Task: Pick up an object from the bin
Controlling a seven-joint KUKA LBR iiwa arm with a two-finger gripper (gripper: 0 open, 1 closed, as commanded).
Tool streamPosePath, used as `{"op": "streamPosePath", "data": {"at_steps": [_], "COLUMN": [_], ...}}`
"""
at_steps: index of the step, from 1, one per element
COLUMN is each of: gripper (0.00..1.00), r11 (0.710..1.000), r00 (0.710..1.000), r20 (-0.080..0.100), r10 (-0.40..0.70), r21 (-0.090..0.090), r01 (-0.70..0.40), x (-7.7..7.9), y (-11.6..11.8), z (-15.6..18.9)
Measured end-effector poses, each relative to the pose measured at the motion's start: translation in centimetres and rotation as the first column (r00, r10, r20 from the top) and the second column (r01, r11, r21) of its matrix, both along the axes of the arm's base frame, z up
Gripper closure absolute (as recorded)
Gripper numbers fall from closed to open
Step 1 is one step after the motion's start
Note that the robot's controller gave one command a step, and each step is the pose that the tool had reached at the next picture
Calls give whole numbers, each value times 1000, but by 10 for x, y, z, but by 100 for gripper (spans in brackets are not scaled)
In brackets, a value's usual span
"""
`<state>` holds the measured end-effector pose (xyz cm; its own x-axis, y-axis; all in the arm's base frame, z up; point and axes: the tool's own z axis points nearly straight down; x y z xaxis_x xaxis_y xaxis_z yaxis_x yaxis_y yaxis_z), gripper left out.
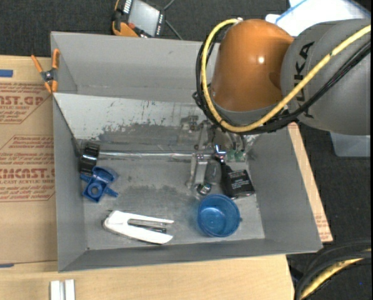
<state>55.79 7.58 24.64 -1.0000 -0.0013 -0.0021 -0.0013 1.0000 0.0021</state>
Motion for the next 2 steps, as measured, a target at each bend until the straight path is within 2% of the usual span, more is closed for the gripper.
{"op": "streamPosePath", "data": {"at_steps": [1,2], "gripper": [0,0], "r11": [978,975], "r00": [978,975], "r20": [2,-2], "r10": [-208,-221], "r21": [2,-1], "r01": [208,221], "x": [11,10], "y": [-55,-71], "z": [-40,-49]}}
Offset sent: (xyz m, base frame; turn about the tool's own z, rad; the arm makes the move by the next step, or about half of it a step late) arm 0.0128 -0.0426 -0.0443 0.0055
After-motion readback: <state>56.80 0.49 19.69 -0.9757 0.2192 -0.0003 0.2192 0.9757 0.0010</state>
